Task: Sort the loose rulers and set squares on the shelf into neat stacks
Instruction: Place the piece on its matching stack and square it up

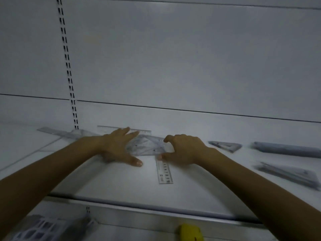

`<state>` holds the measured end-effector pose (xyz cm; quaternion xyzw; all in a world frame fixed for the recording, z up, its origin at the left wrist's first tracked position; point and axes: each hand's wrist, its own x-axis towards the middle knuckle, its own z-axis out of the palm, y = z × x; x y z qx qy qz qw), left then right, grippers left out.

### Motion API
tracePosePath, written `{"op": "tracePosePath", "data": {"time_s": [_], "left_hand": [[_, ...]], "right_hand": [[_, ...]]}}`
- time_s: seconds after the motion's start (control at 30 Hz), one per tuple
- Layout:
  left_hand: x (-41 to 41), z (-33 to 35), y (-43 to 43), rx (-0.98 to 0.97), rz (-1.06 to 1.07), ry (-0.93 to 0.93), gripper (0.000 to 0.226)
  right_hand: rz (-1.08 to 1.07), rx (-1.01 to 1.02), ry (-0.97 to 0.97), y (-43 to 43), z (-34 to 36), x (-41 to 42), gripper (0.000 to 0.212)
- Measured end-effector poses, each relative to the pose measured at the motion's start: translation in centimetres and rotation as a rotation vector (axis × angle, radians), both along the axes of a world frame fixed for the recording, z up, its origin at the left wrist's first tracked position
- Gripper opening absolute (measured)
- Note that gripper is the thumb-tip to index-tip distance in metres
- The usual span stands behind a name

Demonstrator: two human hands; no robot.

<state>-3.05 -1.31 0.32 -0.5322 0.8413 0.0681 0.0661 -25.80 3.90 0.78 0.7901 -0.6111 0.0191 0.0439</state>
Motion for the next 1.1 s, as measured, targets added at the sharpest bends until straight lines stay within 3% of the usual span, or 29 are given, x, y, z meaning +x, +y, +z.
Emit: {"op": "tracePosePath", "data": {"time_s": [0.1, 0.27, 0.33, 0.47, 0.6, 0.7, 0.9, 1.03, 1.1], "left_hand": [[2.0, -1.5, -0.1, 0.062, -0.062, 0.208, 0.144], [1.6, -2.1, -2.1, -0.176, -0.238, 0.284, 0.100], [1.7, -2.5, -2.5, -0.227, -0.310, 0.314, 0.094], [2.2, -3.3, -2.6, -0.338, -0.422, 0.424, 0.069], [2.6, -3.3, -3.0, -0.458, -0.455, 0.524, 0.042], [2.5, -3.1, -2.7, -0.529, -0.472, 0.653, 0.034], [2.7, -3.1, -2.4, -0.347, -0.444, 0.896, 0.036], [2.7, -2.8, -1.9, -0.323, -0.367, 0.944, 0.035], [2.4, -2.7, -1.6, -0.323, -0.348, 0.908, 0.036]], "right_hand": [[-0.104, 0.032, -0.011, -1.4, -0.5, 2.8, 0.063], [-0.164, 0.051, -0.205, -2.5, -0.4, 4.4, 0.049], [-0.151, -0.021, -0.325, -2.0, -1.4, 4.1, 0.043], [-0.067, -0.198, -0.355, -1.5, -2.4, 3.7, 0.029], [-0.046, -0.253, -0.455, -1.7, -2.8, 4.7, 0.031], [-0.043, -0.353, -0.452, -1.7, -3.2, 4.6, 0.022], [-0.033, -0.542, -0.375, -1.9, -3.2, 3.8, 0.010], [-0.138, -0.509, -0.766, -1.5, -2.4, 4.1, 0.012], [-0.192, -0.457, -0.848, -1.4, -2.3, 4.3, 0.014]]}}
